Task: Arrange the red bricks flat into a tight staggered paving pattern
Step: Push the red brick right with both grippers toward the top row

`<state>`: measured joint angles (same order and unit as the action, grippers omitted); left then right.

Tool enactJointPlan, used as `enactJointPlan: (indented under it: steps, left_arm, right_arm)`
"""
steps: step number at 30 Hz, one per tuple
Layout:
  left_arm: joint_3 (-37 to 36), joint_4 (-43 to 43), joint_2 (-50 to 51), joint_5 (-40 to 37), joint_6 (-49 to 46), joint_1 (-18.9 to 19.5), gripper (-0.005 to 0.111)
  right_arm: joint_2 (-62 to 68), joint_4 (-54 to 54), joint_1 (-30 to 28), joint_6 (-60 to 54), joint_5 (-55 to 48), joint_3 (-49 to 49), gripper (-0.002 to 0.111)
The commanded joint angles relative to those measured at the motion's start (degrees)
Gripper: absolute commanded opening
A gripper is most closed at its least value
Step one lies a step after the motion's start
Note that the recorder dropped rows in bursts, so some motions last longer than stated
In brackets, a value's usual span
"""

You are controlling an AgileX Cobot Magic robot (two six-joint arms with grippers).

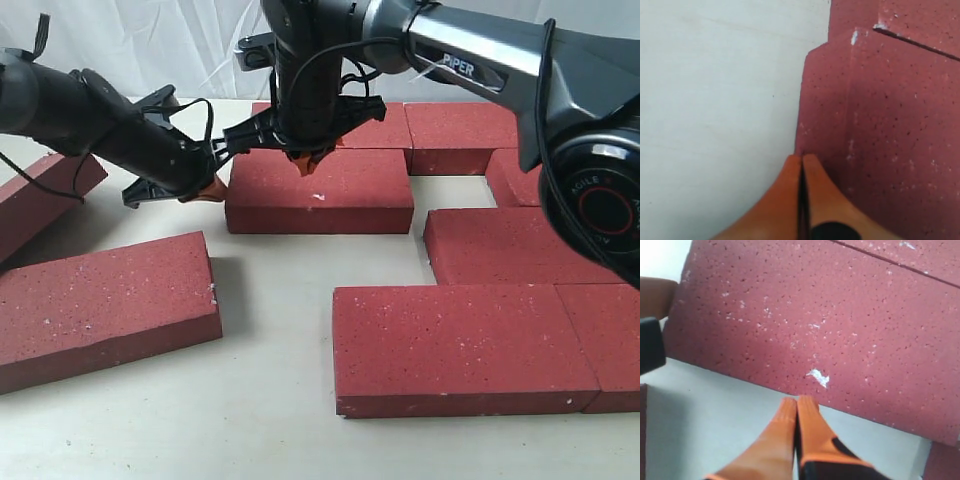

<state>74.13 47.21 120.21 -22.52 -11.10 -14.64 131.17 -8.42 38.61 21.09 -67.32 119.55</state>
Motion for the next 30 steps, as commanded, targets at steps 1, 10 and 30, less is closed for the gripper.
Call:
enactJointPlan:
  steps: [1, 10, 30]
  left_arm:
    - [0.2, 1.4, -0.2, 3.0, -0.5, -1.5, 0.0]
    - [1.7, 4.9, 2.0, 2.7, -1.5, -3.7, 0.0]
    - [5.3, 4.3, 4.4, -6.2, -4.6, -1.2, 0.0]
  right_arm:
    - [-0.7, -0.7, -0.3, 0.0, -0.2, 0.1, -0.001]
    - [-0.7, -1.6, -0.3, 0.0, -0.4, 0.1, -0.001]
    - [-0.9, -1.1, -0.7, 0.0, -1.5, 0.1, -0.001]
